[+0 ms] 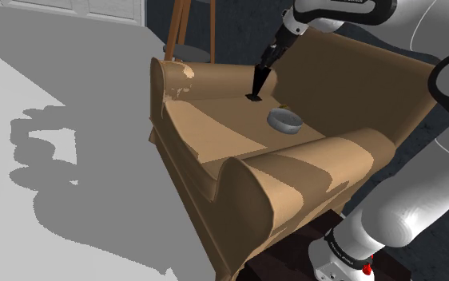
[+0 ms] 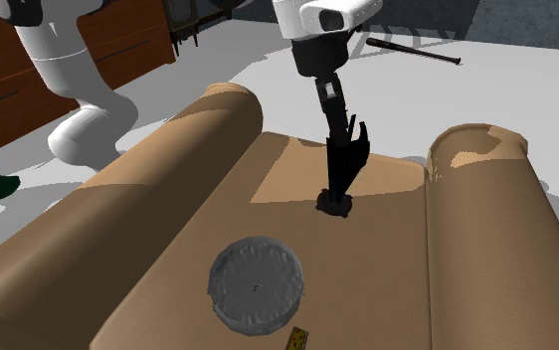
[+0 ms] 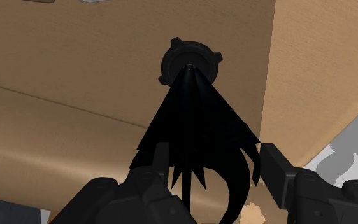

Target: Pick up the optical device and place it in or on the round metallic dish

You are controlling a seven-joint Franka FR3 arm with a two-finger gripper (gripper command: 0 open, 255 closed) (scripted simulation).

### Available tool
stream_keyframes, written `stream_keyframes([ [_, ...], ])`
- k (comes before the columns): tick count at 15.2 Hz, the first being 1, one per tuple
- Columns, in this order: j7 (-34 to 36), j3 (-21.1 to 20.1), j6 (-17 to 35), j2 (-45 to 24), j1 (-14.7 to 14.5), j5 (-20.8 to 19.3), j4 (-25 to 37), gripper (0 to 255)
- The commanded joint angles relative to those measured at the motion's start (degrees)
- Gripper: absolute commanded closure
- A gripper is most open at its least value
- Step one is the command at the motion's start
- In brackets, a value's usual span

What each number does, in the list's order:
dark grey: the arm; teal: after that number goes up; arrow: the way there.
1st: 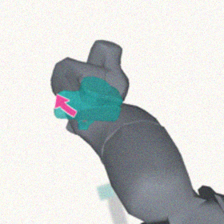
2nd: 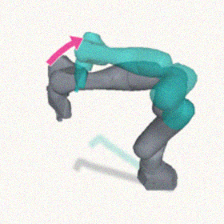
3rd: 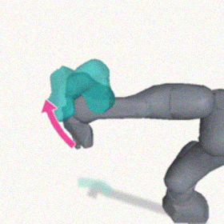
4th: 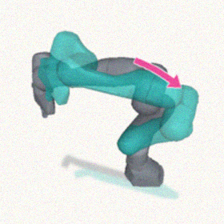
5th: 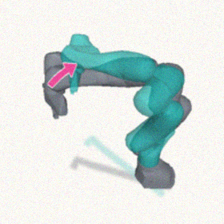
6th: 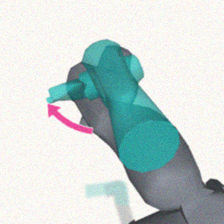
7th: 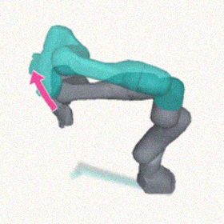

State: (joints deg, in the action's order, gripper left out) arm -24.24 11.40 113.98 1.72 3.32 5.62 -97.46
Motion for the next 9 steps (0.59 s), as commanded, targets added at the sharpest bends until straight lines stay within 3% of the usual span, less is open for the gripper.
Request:
stream_keyframes([
  [1,0.2,0.0,-1.7,-0.2,0.0,0.0,1.9,255],
  [9,-8.3,4.8,-6.9,6.1,3.9,0.7,0.1,255],
])
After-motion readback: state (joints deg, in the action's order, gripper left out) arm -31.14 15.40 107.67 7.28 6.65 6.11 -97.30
